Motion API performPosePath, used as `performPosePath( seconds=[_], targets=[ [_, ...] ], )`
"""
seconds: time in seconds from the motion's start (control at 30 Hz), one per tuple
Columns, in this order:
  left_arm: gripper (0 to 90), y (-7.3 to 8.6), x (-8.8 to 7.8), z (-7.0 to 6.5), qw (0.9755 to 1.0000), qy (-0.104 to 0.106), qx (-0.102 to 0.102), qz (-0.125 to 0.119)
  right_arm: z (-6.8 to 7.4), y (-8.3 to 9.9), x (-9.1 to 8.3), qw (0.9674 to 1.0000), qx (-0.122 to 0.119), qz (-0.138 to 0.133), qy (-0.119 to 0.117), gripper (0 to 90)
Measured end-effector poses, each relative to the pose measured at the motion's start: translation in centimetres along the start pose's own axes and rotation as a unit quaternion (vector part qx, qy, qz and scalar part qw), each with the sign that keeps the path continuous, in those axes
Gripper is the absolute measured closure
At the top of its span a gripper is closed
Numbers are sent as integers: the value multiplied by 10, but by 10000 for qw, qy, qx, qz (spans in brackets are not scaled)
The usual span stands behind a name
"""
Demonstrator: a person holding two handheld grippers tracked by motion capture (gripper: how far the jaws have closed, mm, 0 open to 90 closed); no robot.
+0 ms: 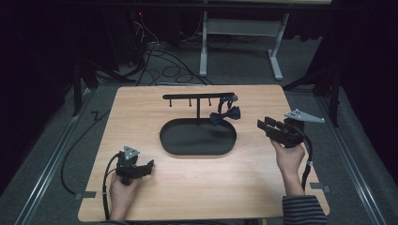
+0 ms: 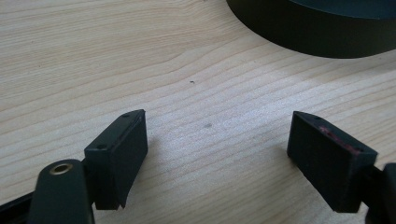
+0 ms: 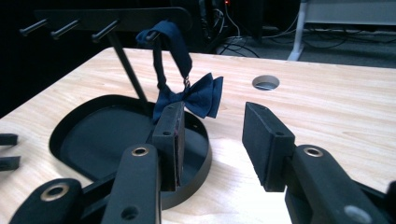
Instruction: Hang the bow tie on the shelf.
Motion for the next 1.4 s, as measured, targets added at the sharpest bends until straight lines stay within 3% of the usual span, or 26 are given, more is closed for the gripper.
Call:
performPosePath(
  seconds=[1.4],
  targets=[
    [206, 0, 0, 0, 10000, 6, 7, 2, 1, 45, -14, 9995, 305, 2, -96, 609]
  ],
)
Point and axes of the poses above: each handheld gripper's, and its own axes: x roughly forward along the jaws, y roughly out of its underside, z roughly to its left, the point moved 1 cm from there along x, roughly forward along the jaws, and after that the axes turned 6 degrees about -y, right-handed, at the moved point
